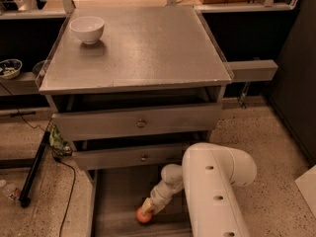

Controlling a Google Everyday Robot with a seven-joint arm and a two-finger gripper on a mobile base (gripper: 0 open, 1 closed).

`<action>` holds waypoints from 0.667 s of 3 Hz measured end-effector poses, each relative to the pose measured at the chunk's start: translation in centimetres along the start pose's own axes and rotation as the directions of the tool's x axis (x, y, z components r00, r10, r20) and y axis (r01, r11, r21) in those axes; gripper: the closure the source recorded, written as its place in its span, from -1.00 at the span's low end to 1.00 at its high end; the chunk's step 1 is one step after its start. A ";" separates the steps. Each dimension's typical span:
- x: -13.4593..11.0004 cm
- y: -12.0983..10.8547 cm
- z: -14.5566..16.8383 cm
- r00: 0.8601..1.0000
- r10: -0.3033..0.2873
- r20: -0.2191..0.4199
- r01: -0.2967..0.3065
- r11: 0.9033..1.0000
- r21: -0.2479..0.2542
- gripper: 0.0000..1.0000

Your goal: Pick apple from bottom drawer and place on counter

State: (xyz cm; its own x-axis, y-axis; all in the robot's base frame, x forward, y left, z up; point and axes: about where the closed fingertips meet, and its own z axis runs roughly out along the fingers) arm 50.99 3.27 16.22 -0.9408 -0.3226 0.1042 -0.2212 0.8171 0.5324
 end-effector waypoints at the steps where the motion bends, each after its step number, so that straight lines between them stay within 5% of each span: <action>1: 0.0 0.0 0.0 1.000 0.000 0.000 0.000 1.000 0.000 0.77; 2: 0.0 0.0 0.0 1.000 0.000 0.000 0.000 1.000 0.000 1.00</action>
Offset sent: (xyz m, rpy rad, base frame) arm 0.0000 0.0000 0.0000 0.0000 0.0000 0.0000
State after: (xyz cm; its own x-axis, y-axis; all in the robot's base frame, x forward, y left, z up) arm 50.98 3.28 16.22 -0.9408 -0.3227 0.1043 -0.2212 0.8171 0.5324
